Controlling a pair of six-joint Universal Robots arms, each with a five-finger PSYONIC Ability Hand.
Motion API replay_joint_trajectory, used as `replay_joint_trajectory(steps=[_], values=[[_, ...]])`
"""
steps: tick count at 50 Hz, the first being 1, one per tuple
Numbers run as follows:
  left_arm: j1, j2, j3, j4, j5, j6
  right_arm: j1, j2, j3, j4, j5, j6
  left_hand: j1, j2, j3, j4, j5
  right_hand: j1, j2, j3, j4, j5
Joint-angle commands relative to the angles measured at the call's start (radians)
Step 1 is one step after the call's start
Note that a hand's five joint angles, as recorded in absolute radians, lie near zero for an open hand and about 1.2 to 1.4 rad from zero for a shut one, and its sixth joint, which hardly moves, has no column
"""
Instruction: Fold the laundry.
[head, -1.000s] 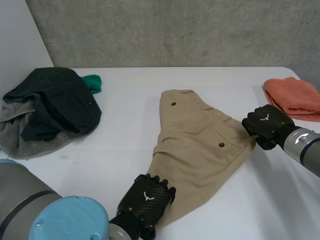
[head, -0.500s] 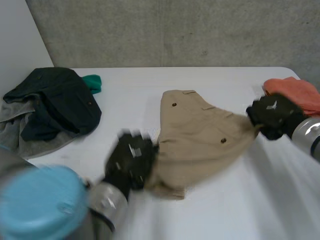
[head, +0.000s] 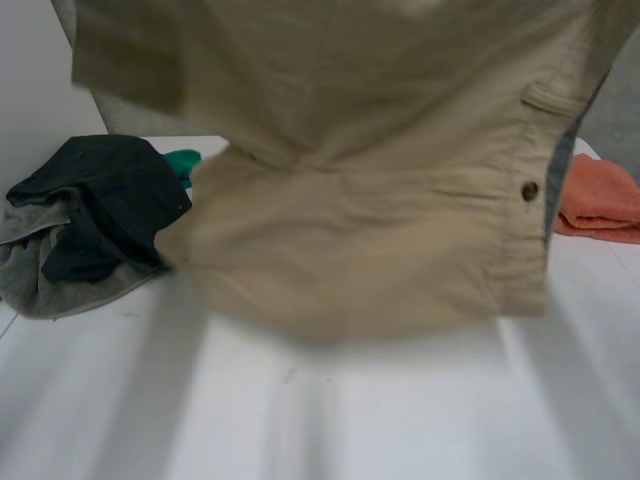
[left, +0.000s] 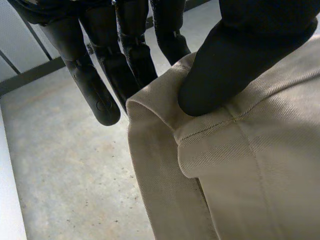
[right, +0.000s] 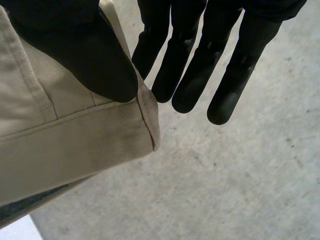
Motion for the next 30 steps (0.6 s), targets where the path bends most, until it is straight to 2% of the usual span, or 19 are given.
replay_joint_trajectory(steps=[1, 6, 11, 15, 20, 21, 22, 23, 24, 25, 26, 28, 30], values=[[0.024, -0.222, 0.067, 0.005, 0.011, 0.002, 0.052, 0.189, -0.034, -0.001, 0.051, -0.003, 0.255, 0.198, 0.208, 0.199, 0.211, 0.339, 0.224, 0.203, 0.197, 0.21], [0.129, -0.442, 0.126, 0.02, 0.063, -0.001, 0.118, 0.359, -0.037, -0.047, 0.129, -0.036, 0.255, 0.198, 0.208, 0.199, 0.211, 0.339, 0.224, 0.203, 0.197, 0.21], [0.186, -0.677, 0.242, 0.113, 0.093, -0.005, 0.141, 0.549, -0.06, -0.133, 0.225, -0.082, 0.255, 0.198, 0.208, 0.199, 0.211, 0.339, 0.224, 0.203, 0.197, 0.21], [0.194, -0.872, 0.408, 0.157, 0.093, -0.005, 0.167, 0.71, -0.083, -0.324, 0.327, -0.096, 0.255, 0.198, 0.208, 0.199, 0.211, 0.339, 0.224, 0.203, 0.197, 0.21], [0.214, -1.05, 0.598, 0.167, 0.088, -0.007, 0.191, 0.799, -0.078, -0.587, 0.401, -0.09, 0.255, 0.198, 0.208, 0.199, 0.211, 0.339, 0.224, 0.203, 0.197, 0.21], [0.219, -1.064, 0.616, 0.17, 0.09, -0.007, 0.193, 0.807, -0.074, -0.628, 0.404, -0.092, 0.255, 0.198, 0.208, 0.199, 0.211, 0.195, 0.079, 0.058, 0.052, 0.065], [0.223, -1.083, 0.641, 0.186, 0.096, -0.013, 0.197, 0.812, -0.07, -0.664, 0.406, -0.092, 0.255, 0.198, 0.208, 0.199, 0.211, -0.161, -0.277, -0.298, -0.304, -0.291], [0.222, -1.086, 0.643, 0.198, 0.099, -0.02, 0.197, 0.822, -0.077, -0.709, 0.403, -0.092, -0.169, -0.226, -0.216, -0.225, -0.213, -0.882, -0.998, -1.019, -1.025, -1.012], [0.223, -1.086, 0.638, 0.21, 0.099, -0.033, 0.197, 0.827, -0.081, -0.721, 0.401, -0.092, -0.708, -0.765, -0.755, -0.764, -0.752, -0.882, -0.998, -1.019, -1.025, -1.012], [0.223, -1.081, 0.618, 0.232, 0.097, -0.059, 0.196, 0.829, -0.081, -0.718, 0.397, -0.093, -0.853, -0.91, -0.9, -0.909, -0.897, -0.882, -0.998, -1.019, -1.025, -1.012], [0.223, -1.075, 0.603, 0.239, 0.096, -0.073, 0.194, 0.827, -0.081, -0.704, 0.392, -0.095, -0.796, -0.853, -0.843, -0.853, -0.84, -0.882, -0.998, -1.019, -1.025, -1.012], [0.217, -1.051, 0.559, 0.256, 0.099, -0.089, 0.194, 0.815, -0.083, -0.638, 0.371, -0.093, -0.967, -1.024, -1.014, -1.023, -1.011, -0.882, -0.998, -1.019, -1.025, -1.012], [0.212, -0.989, 0.479, 0.27, 0.1, -0.096, 0.197, 0.806, -0.083, -0.574, 0.344, -0.093, -0.967, -1.024, -1.014, -1.023, -1.011, -0.882, -0.998, -1.019, -1.025, -1.012]])
